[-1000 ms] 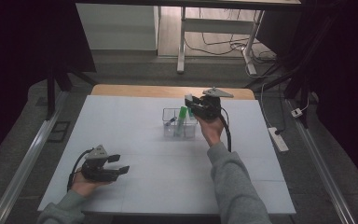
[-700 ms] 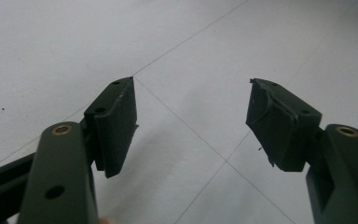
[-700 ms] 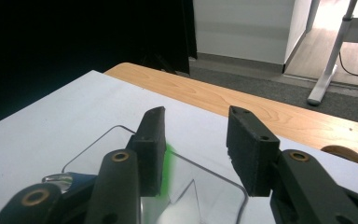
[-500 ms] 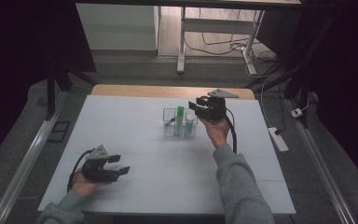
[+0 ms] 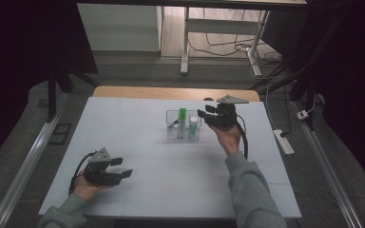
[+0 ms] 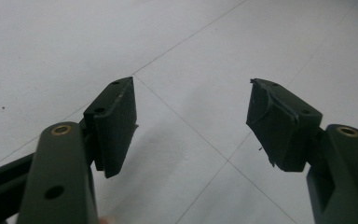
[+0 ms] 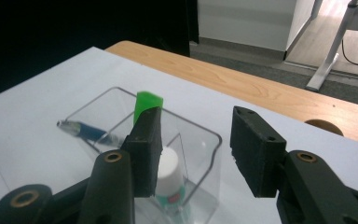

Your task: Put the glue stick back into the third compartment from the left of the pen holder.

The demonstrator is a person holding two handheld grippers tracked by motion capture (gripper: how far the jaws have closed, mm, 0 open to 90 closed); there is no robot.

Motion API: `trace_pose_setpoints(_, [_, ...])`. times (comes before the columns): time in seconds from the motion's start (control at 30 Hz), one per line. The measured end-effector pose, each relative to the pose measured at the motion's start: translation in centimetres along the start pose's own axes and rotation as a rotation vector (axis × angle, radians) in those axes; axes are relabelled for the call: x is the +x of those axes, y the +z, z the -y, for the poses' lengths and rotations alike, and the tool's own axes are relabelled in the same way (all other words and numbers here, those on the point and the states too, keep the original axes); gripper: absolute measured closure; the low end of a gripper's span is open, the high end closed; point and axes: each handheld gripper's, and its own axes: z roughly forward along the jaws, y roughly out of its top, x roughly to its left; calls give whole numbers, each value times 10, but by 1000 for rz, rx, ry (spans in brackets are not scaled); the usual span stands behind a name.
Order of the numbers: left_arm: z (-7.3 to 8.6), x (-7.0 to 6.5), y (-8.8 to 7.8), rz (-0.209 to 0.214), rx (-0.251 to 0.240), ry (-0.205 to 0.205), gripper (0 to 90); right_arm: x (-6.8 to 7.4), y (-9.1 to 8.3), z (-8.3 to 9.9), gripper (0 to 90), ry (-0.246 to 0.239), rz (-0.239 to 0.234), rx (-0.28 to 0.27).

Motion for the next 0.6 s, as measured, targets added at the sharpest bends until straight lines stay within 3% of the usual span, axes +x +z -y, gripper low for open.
trace_pose_setpoints(0.6, [0,0,-2,-9,-8,-4,326,-1,-31,29,478,-20,-25,62])
